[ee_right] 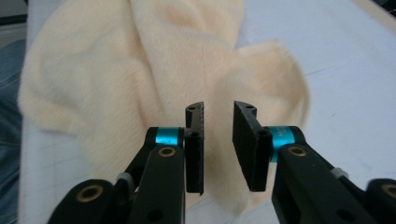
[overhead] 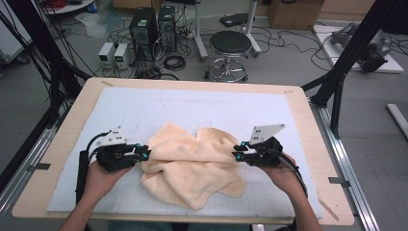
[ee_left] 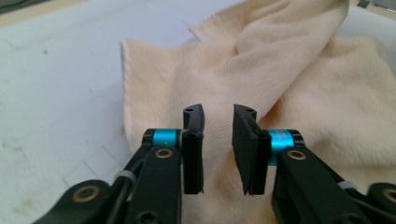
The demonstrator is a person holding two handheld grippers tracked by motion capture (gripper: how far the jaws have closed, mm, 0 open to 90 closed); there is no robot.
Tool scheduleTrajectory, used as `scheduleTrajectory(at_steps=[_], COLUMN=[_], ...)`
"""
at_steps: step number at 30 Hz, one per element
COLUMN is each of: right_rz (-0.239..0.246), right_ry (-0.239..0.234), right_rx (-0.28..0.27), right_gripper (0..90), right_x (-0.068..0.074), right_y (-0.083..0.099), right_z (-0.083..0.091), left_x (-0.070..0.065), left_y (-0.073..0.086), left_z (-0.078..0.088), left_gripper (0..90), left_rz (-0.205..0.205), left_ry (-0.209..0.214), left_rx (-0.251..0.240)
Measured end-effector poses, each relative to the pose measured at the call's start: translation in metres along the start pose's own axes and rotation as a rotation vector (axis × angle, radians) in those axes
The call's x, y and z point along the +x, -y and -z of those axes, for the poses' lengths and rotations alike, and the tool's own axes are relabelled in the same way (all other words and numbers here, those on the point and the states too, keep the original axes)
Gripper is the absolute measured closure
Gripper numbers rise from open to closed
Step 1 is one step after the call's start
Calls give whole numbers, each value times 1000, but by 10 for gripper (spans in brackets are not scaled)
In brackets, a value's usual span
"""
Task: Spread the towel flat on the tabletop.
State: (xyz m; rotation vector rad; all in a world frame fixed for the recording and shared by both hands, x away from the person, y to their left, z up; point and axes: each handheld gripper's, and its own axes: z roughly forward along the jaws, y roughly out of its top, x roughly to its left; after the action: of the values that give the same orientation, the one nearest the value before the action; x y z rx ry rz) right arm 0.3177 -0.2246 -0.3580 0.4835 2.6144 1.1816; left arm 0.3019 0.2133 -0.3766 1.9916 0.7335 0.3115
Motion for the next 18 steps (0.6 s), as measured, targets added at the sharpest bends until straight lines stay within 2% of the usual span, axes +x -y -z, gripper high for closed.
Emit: scheduleTrajectory(at_steps=[1,3,6,8,10,11,12,13,15,16,17,18], right_rz=[19,19,11,14,1,-18,-24,-24,-53,-68,-73,-80], right_ry=[16,22,10,3,-17,-31,-37,-37,-66,-102,-128,-157], right_rx=[-13,-14,-13,8,26,42,66,66,123,142,145,157], right_gripper=[711,690,657,629,594,580,561,561,530,569,603,656], right_x=[-8,-15,-30,-39,-48,-51,-54,-54,-59,-60,-59,-58], right_y=[-12,-19,-25,-26,-23,-20,-17,-17,-9,-3,-1,2], right_z=[-5,-11,-28,-41,-54,-60,-66,-66,-79,-86,-88,-90], left_x=[5,8,12,15,17,23,26,26,32,33,33,30], left_y=[-9,-16,-26,-29,-29,-25,-22,-22,-14,-7,-7,-1], left_z=[-6,-13,-30,-42,-49,-62,-68,-68,-79,-87,-87,-91], left_gripper=[666,637,596,569,557,549,541,527,518,513,535,614], left_rz=[-4,-13,-47,-68,-73,-59,-41,-41,-17,-6,-6,-18], left_ry=[0,-3,3,2,4,27,35,35,52,84,84,118], left_rx=[-2,-10,15,35,46,78,109,109,178,219,219,237])
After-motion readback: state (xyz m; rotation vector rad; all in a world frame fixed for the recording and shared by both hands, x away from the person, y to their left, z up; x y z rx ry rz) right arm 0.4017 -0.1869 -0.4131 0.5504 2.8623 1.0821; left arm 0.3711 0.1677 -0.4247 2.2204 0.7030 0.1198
